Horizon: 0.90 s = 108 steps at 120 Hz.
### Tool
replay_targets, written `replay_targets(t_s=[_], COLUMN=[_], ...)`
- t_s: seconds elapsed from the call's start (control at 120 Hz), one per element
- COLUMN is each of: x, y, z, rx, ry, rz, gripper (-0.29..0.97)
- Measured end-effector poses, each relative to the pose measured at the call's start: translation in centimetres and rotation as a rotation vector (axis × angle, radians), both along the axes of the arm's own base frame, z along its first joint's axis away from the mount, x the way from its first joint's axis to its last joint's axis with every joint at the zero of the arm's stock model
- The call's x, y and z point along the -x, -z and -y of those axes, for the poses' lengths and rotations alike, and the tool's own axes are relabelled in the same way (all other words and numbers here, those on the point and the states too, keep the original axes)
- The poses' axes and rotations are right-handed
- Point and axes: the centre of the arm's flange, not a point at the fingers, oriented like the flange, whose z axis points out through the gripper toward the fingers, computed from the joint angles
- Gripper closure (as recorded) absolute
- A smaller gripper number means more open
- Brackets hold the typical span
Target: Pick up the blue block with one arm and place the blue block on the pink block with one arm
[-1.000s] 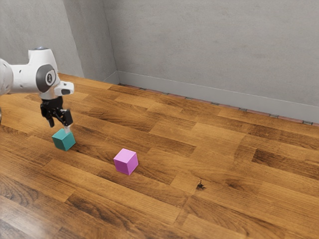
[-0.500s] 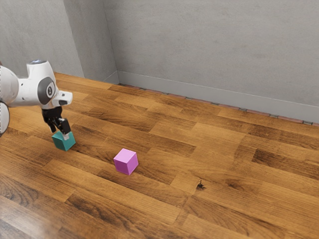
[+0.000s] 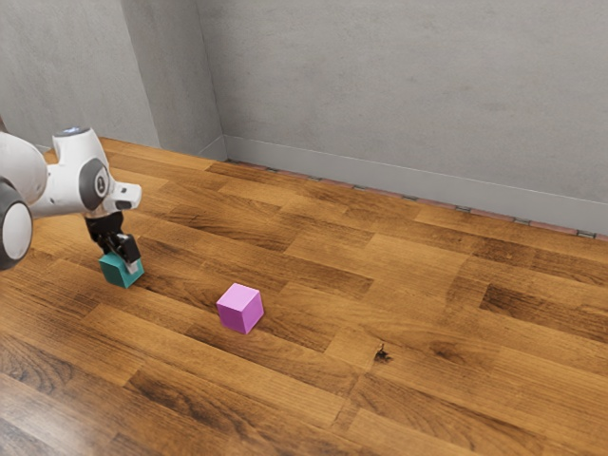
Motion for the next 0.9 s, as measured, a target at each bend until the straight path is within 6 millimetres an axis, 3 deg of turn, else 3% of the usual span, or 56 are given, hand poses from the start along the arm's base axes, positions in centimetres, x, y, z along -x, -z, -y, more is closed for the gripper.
replay_targets(t_s=[0.108, 0.258, 0.45, 0.575, 0.667, 0.767, 0.9], x=[0.0, -0.1, -0.2, -0.8, -1.2, -1.5, -2.4], y=[0.0, 0.0, -0.2, -1.9, -4.2, -5.5, -6.8], z=[0.1, 0.0, 0.2, 0.9, 1.9, 3.4, 6.9], rx=[0.001, -0.004, -0.010, -0.015, -0.013, 0.001, 0.025], ry=[0.007, 0.015, 0.025, 0.039, 0.046, 0.044, 0.042], rz=[0.003, 0.005, 0.010, 0.032, 0.052, 0.042, 0.024], gripper=[0.21, 0.29, 0.30, 0.31, 0.29, 0.29, 0.30])
